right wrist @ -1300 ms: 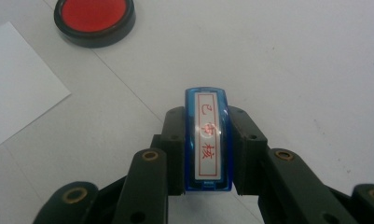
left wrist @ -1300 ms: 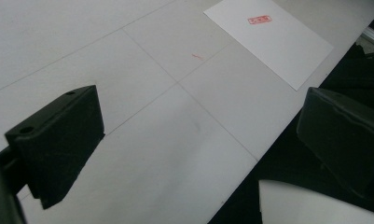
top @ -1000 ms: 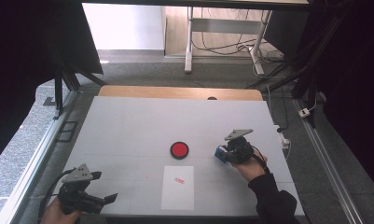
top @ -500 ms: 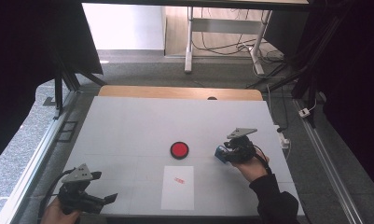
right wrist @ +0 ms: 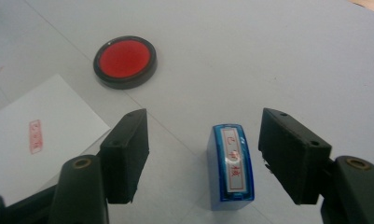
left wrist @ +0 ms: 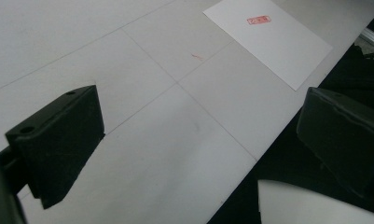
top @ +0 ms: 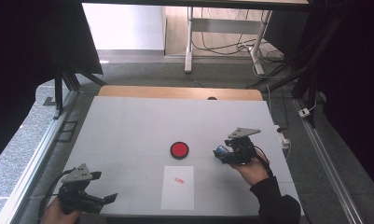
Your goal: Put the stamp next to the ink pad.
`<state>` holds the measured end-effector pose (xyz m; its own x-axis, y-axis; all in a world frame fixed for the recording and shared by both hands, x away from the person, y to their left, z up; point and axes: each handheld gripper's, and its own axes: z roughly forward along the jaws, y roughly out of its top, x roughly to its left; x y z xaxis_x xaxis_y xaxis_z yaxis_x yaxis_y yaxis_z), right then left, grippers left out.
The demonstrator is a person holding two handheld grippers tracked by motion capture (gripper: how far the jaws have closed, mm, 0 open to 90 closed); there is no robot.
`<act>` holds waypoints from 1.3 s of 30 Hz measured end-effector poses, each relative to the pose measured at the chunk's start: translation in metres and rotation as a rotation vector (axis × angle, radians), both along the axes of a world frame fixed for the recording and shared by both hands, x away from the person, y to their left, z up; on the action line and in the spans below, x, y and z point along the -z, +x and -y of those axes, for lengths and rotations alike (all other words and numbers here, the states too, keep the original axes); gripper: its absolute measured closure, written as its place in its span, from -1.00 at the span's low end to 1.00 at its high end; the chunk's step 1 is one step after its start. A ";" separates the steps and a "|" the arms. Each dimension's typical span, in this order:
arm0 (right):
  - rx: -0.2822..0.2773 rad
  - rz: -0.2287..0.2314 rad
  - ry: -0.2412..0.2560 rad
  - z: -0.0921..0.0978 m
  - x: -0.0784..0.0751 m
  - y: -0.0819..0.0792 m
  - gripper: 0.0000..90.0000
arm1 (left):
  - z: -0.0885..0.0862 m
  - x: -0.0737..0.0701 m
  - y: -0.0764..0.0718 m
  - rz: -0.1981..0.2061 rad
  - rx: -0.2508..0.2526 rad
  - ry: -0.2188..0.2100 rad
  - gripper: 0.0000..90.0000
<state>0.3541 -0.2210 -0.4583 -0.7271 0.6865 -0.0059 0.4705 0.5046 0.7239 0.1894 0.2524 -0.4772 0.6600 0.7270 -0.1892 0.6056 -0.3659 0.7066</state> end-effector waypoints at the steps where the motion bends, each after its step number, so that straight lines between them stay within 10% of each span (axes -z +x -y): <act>1: -0.001 0.000 0.007 0.000 -0.001 -0.001 -0.28 | 0.000 0.000 0.000 0.000 0.000 0.000 -0.98; 39: -0.021 0.007 0.042 0.008 -0.009 -0.055 -0.92 | -0.001 0.000 0.000 -0.003 -0.006 -0.002 -0.98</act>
